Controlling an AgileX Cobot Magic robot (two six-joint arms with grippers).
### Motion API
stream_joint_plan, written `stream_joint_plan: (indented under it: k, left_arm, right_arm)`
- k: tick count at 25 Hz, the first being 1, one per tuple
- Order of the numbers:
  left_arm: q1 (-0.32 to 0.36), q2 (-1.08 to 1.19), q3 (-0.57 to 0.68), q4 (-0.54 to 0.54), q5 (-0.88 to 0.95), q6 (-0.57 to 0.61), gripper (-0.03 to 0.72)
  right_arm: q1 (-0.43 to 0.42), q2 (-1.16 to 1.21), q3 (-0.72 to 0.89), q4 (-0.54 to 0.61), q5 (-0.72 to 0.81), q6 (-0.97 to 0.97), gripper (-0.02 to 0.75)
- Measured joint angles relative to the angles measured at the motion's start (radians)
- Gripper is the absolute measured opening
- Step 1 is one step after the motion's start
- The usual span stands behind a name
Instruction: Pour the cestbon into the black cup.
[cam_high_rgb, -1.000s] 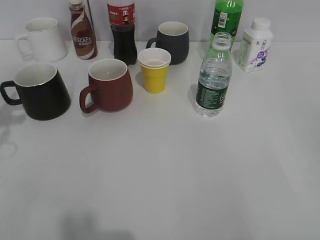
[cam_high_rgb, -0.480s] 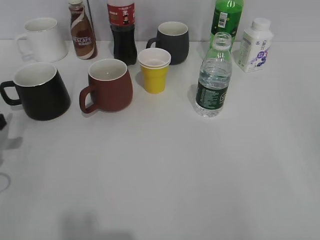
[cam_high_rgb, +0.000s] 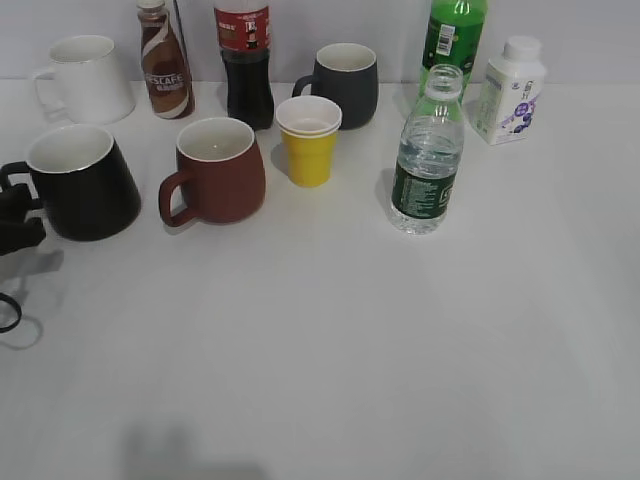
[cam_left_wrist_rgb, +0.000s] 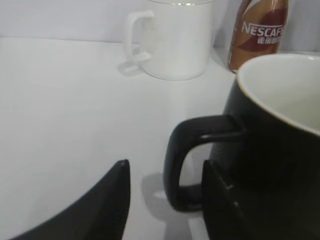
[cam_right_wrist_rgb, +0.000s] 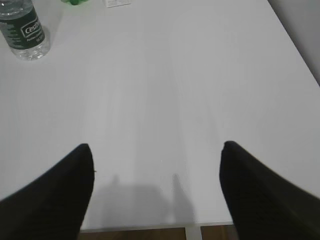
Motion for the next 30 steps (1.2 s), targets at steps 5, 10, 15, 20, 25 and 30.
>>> stream_joint_plan:
  k: [5, 10, 15, 20, 25, 30]
  left_arm:
    - [0.000, 0.031, -0.045, -0.001, 0.001, 0.000, 0.358]
    - [0.001, 0.072, -0.115, 0.000, 0.002, 0.000, 0.313]
    - [0.003, 0.088, -0.141, 0.006, 0.006, 0.005, 0.068]
    - [0.007, 0.070, -0.141, 0.052, 0.031, 0.013, 0.041]
    - [0.007, -0.029, -0.140, 0.076, 0.056, 0.020, 0.041]
    - [0.007, -0.142, -0.140, 0.097, 0.092, 0.020, 0.041]
  right_arm:
    - [0.000, 0.000, 0.000, 0.000, 0.000, 0.000, 0.588]
    - [0.000, 0.000, 0.000, 0.000, 0.000, 0.000, 0.588]
    - [0.000, 0.000, 0.000, 0.005, 0.000, 0.000, 0.588]
    - [0.000, 0.000, -0.001, 0.065, -0.004, -0.049, 0.588]
    - [0.000, 0.092, -0.023, 0.163, -0.260, -0.237, 0.588]
    - [0.000, 0.306, -0.023, 0.374, -0.737, -0.398, 0.588]
